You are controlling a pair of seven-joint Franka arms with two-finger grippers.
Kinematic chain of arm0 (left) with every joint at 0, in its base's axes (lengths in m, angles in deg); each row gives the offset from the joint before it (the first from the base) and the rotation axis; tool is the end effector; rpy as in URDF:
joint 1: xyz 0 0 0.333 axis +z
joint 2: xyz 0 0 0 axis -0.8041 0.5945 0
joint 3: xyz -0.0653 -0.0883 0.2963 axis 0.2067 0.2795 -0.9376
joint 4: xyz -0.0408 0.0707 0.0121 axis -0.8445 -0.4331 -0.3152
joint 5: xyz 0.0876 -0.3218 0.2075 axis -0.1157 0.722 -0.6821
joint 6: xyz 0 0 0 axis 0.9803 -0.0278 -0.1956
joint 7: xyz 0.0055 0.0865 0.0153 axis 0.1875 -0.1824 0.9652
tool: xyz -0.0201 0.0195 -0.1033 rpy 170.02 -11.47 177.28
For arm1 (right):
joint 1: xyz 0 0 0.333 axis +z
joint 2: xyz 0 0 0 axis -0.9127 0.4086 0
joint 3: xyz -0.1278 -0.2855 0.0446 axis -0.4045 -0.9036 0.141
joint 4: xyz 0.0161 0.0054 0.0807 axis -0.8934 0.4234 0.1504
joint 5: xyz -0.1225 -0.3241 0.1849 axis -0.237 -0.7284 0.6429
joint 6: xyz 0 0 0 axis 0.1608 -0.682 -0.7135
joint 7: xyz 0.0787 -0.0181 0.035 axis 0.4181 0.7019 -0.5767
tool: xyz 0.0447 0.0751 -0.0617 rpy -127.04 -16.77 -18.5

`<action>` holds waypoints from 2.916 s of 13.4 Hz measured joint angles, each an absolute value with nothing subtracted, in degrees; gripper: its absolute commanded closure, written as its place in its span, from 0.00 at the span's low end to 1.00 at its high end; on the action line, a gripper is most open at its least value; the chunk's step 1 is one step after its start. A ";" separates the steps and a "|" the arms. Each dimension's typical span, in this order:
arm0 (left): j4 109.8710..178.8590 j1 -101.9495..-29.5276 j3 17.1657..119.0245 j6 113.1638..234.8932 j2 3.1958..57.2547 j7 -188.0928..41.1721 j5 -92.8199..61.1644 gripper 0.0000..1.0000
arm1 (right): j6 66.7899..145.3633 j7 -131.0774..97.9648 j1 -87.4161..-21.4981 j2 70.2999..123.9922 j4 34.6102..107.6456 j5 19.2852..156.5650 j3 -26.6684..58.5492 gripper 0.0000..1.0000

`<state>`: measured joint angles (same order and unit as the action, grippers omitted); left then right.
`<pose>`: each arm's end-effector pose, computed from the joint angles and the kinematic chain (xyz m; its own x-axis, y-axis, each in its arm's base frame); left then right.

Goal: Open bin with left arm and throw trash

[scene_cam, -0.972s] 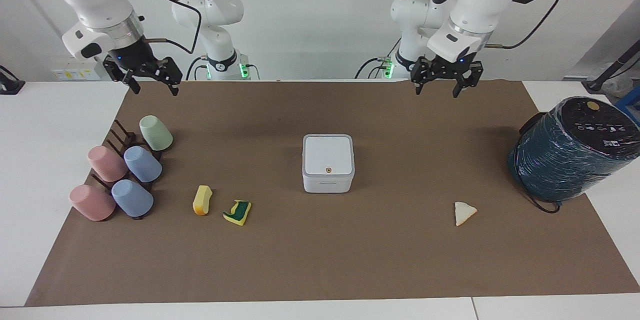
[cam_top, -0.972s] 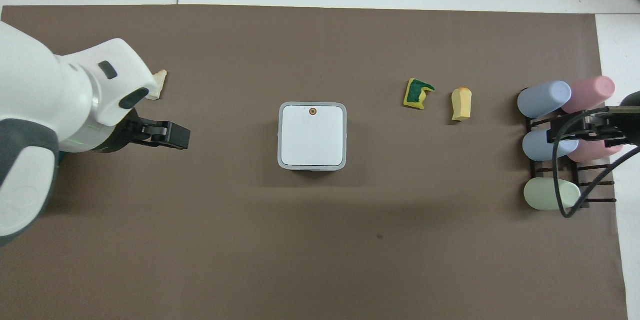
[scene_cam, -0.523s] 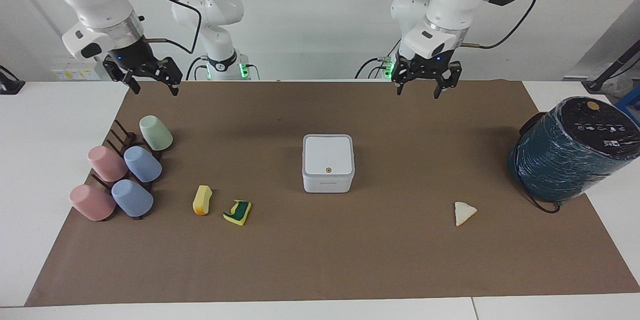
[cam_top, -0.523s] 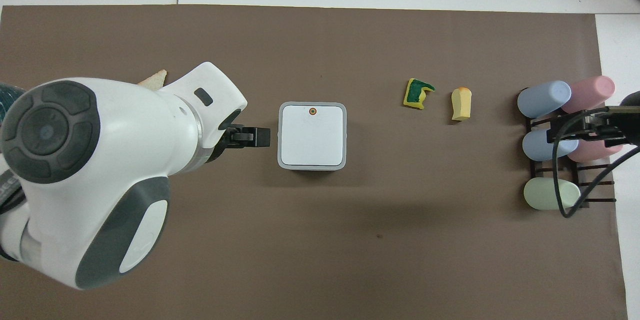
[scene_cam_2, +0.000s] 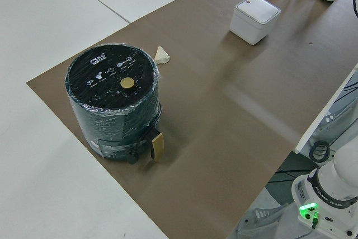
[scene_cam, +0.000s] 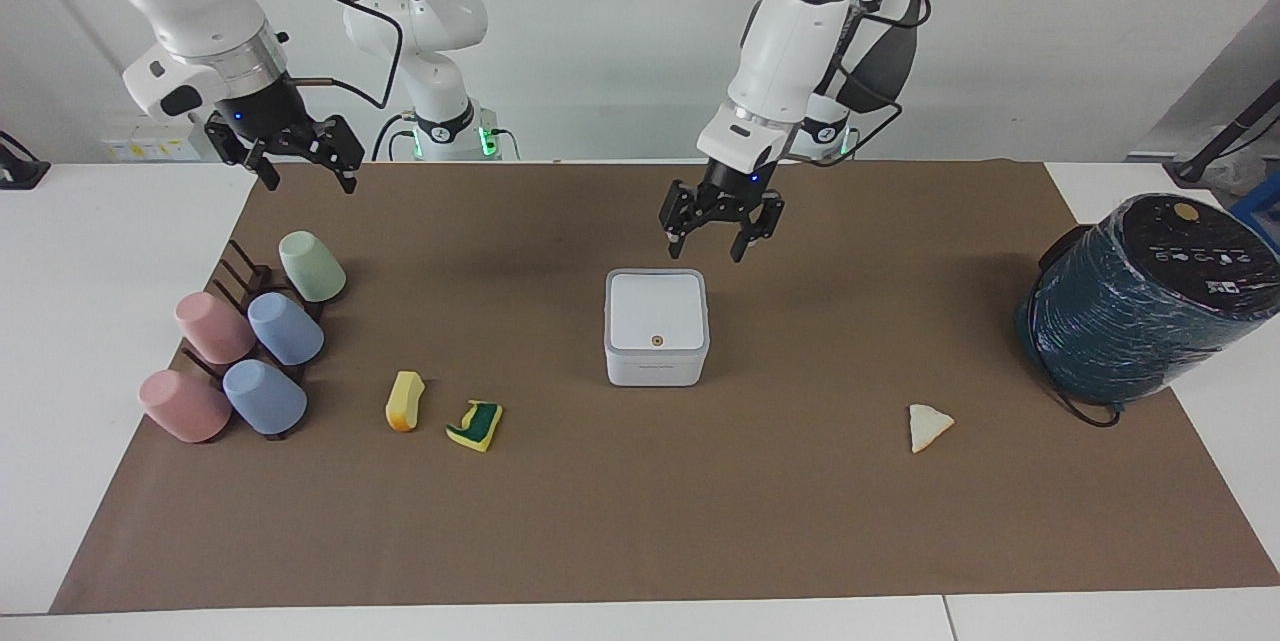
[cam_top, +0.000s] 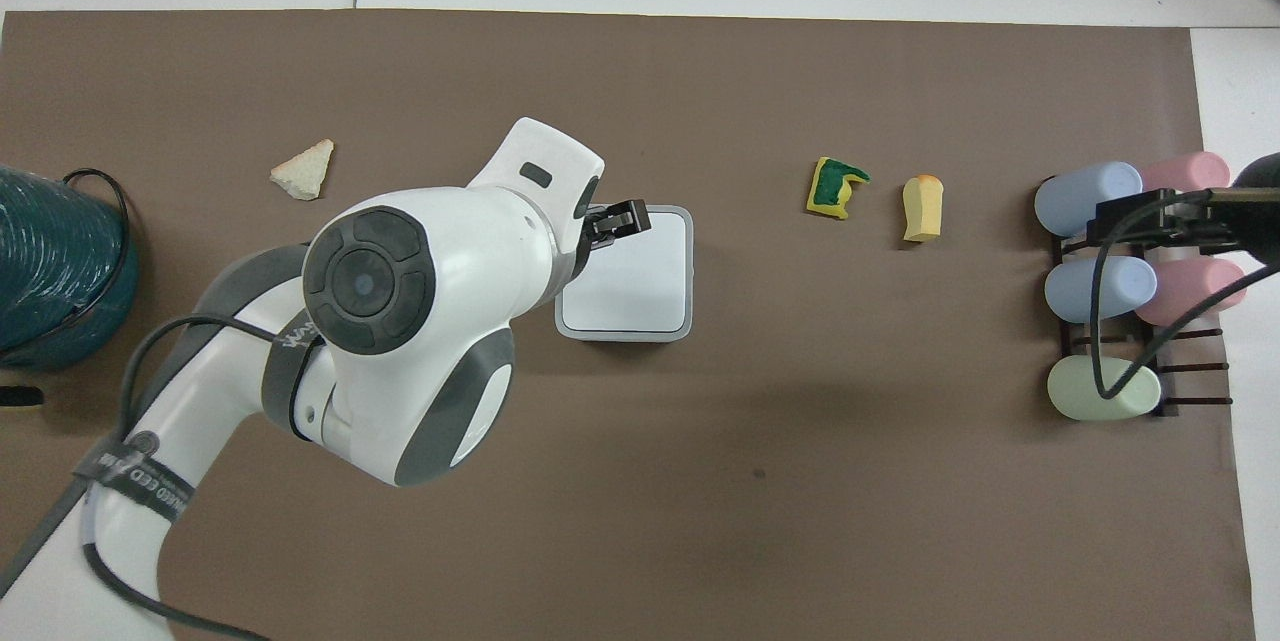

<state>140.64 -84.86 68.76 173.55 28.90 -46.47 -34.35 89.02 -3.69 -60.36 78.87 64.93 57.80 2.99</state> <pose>0.5221 -0.3644 0.4900 0.9478 0.2352 0.2155 0.1485 -0.9233 0.3543 0.5534 -0.0028 0.6090 0.9908 -0.0891 0.1014 -0.0873 -0.9959 -0.0218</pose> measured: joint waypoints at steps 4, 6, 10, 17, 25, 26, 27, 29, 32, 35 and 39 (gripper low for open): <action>140.54 -84.92 68.51 176.21 30.07 -45.45 -31.66 1.00 | 98.92 -3.69 -58.89 81.72 70.04 58.64 3.04 0.00; 140.56 -84.95 68.55 176.30 30.22 -45.34 -31.58 1.00 | 104.84 -3.69 -58.03 86.24 70.80 58.67 3.06 0.00; 140.59 -86.10 68.60 181.52 33.85 -43.53 -31.52 1.00 | 117.05 -3.69 -57.73 96.56 71.19 58.68 3.06 0.00; 140.53 -86.20 68.10 184.39 36.78 -43.23 -31.51 1.00 | 131.13 -4.02 -57.63 102.11 79.43 61.74 3.06 0.15; 140.50 -86.29 68.23 185.08 38.64 -43.26 -31.51 1.00 | 131.96 -5.77 -57.55 103.41 78.58 61.78 3.05 1.00; 140.33 -86.29 68.22 184.86 38.64 -43.26 -31.51 1.00 | 130.33 -5.77 -57.53 103.21 77.47 61.79 3.05 1.00; 139.52 -86.27 68.19 183.38 38.63 -43.26 -31.51 1.00 | 128.37 -5.77 -57.52 102.67 76.21 61.81 3.05 1.00; 135.20 -86.14 67.90 175.34 38.64 -43.31 -31.51 1.00 | 124.52 -5.77 -57.51 100.48 74.40 61.84 3.04 1.00; 126.91 -84.72 67.17 161.87 38.54 -43.50 -31.53 1.00 | 116.27 -5.77 -57.54 95.91 71.85 61.98 2.90 1.00; 123.19 -81.89 66.90 154.42 38.41 -45.69 -31.55 1.00 | 108.73 -3.40 -57.17 92.40 68.61 67.28 3.06 1.00; 120.04 -77.09 66.65 148.10 38.37 -56.48 -34.06 0.87 | 108.84 4.77 -56.38 91.55 66.95 81.27 6.61 1.00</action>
